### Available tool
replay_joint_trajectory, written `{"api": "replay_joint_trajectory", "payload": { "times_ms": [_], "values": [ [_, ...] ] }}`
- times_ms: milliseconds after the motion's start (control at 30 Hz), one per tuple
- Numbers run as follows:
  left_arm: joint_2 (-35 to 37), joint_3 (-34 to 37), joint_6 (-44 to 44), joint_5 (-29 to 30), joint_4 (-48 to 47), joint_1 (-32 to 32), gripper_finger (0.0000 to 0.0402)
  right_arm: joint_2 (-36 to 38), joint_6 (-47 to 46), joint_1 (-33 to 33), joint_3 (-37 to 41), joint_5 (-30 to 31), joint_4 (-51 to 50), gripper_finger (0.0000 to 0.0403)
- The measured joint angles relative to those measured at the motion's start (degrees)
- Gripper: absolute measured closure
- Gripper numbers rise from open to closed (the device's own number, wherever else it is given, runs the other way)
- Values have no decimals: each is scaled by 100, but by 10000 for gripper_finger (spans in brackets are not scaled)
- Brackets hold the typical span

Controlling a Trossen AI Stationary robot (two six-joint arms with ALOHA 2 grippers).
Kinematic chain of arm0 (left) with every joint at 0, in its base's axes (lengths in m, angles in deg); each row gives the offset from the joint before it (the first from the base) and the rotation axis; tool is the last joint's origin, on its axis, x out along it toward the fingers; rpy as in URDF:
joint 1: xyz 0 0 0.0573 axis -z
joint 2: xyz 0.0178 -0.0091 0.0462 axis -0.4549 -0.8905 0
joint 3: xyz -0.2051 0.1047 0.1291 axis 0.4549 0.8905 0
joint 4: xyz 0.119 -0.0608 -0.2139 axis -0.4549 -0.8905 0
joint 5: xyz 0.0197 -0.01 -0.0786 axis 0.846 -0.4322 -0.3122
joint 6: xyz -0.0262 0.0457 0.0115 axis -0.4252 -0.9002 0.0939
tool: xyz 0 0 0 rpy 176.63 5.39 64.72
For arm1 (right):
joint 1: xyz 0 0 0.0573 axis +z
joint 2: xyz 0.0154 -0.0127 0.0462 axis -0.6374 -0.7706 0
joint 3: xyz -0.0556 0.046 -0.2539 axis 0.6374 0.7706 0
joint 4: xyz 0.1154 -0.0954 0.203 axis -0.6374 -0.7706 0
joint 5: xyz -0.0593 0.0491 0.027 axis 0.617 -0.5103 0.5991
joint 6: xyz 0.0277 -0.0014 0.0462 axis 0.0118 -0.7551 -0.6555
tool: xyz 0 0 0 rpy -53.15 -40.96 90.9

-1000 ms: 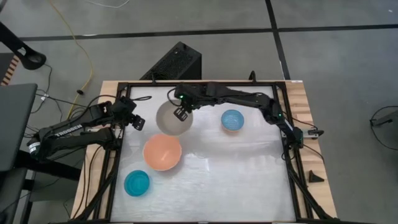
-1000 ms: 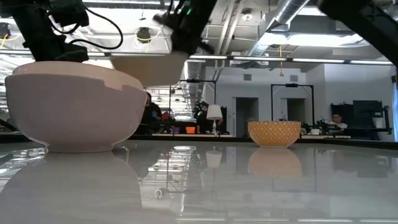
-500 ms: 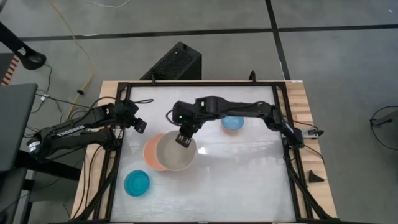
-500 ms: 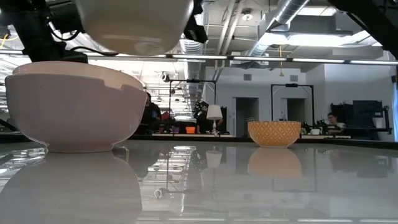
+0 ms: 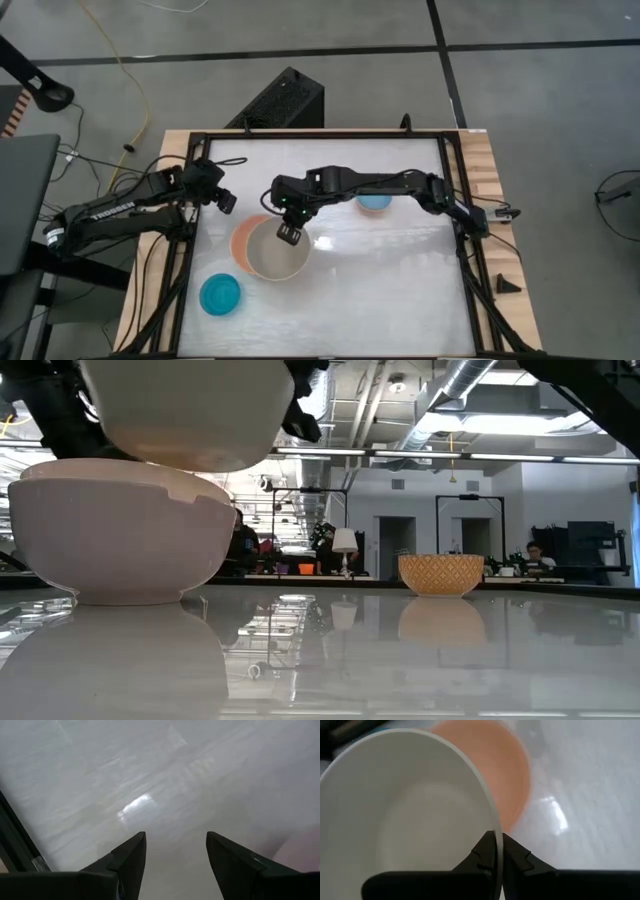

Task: Nest bowls inside each other
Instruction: Stack the grey bowl on top of the pink bowl

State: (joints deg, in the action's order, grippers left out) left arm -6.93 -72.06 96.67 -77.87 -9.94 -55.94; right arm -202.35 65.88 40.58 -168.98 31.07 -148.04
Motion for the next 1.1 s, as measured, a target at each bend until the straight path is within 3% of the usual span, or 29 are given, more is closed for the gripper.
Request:
{"api": "replay_joint_trajectory", "payload": {
  "times_ms": [867,1100],
  "values": [
    [1,0,-6,-67,0,0,205,-55,254,17,0,137,-299,367],
    [1,0,-6,-67,0,0,205,-55,251,4,0,266,317,367]
  ]
}}
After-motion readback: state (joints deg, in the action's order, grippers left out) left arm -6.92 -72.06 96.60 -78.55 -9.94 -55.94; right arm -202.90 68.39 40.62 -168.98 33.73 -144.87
